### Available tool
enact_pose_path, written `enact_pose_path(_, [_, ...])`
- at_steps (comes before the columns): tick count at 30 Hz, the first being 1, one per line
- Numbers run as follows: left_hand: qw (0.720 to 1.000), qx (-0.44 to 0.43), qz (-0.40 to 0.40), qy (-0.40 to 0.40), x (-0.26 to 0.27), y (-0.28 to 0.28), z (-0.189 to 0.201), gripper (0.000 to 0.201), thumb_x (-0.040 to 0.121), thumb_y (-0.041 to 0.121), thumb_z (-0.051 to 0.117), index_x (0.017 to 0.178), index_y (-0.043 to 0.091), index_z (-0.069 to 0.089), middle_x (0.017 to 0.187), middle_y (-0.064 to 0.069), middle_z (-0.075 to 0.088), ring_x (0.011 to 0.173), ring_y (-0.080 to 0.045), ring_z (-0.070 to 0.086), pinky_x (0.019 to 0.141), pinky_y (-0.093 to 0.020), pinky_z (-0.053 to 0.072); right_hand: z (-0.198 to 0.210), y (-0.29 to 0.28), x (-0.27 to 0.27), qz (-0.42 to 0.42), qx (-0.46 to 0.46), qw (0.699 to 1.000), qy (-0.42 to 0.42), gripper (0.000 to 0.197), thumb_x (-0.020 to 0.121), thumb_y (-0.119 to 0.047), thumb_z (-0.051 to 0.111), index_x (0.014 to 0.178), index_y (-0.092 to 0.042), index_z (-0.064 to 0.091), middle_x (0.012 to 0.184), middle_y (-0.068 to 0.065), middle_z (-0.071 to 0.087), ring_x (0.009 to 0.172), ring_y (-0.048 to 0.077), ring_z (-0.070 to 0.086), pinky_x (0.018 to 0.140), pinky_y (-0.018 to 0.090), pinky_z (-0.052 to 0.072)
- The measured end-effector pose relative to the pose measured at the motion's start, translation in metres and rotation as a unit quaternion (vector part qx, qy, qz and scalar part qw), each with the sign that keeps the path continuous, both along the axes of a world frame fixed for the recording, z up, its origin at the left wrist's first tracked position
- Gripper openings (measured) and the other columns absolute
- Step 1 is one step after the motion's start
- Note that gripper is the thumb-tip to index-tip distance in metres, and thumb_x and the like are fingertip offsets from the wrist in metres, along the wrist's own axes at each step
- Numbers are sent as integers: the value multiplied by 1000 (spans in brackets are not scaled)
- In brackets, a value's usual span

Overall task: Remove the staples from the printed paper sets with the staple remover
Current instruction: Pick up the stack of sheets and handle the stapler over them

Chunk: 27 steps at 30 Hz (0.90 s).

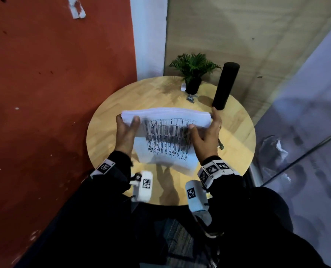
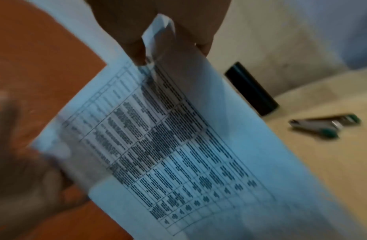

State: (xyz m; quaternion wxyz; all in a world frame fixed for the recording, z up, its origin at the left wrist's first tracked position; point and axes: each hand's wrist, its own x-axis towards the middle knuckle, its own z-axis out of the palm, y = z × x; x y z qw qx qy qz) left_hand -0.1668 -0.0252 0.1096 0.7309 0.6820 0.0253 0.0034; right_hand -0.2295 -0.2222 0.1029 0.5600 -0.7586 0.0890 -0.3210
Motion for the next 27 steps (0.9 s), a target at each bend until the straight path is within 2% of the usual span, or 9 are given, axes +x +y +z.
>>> enact_pose_path(2, [995,84,-49,-1,-6,8,-20,108,62,46,84,141,6,24,139,-14,46,123,-25,49,105,-39,41,-16,-4,-1,22,100,993,66,52,90,-6,54,134,-7,27,101,0,53,89,18,55,84,26,42])
enact_pose_path(4, [986,153,-65,-14,-5,13,-44,74,79,6,72,138,5,28,129,-7,52,111,-15,55,102,-35,45,-36,-3,-2,48,85,983,158,23,94,0,45,113,-6,33,95,10,57,88,25,55,71,25,38])
enact_pose_path(6, [978,197,-49,-39,-1,12,-59,58,88,-5,56,138,0,28,129,-8,50,112,-10,56,100,-30,43,-48,-1,-1,39,58,979,192,14,95,2,40,99,-6,29,95,21,54,82,24,51,58,25,28])
enact_pose_path(12, [967,244,1,-72,11,15,-63,46,87,20,62,122,1,39,120,-23,55,106,-20,50,90,-33,42,-61,-8,11,99,42,972,207,17,89,5,47,96,-5,35,76,14,49,71,22,43,59,27,30])
enact_pose_path(15, [963,255,-13,-91,11,30,-58,55,75,48,54,116,16,36,116,-9,55,106,-23,55,88,-37,45,-87,-47,20,136,-23,943,303,38,81,-1,60,117,-3,47,116,19,54,104,29,54,87,40,46])
enact_pose_path(18, [941,304,-26,-144,6,30,-46,39,82,33,51,114,20,34,114,-4,51,102,-16,51,76,-21,35,-107,-89,42,-49,-210,883,418,60,87,-25,60,139,-11,32,143,17,31,128,34,33,98,46,38])
enact_pose_path(20, [930,321,-33,-178,1,25,-41,26,82,24,49,105,28,37,115,-13,56,103,-17,51,73,-20,33,-109,-104,55,-88,-254,835,480,67,89,-39,56,143,-18,22,147,14,24,131,34,28,98,50,34])
enact_pose_path(23, [924,332,-42,-182,-1,20,-42,25,83,20,49,94,36,33,112,-30,59,102,-26,55,68,-22,31,-116,-111,68,-29,-262,800,539,64,92,-30,54,144,-21,18,135,19,37,121,39,40,92,50,37])
enact_pose_path(27, [932,305,-44,-192,3,15,-47,27,84,23,50,102,36,34,120,-21,56,102,-8,46,75,-21,34,-123,-117,73,-6,-99,844,527,53,97,-26,45,142,-5,27,128,22,48,106,39,55,73,39,47])
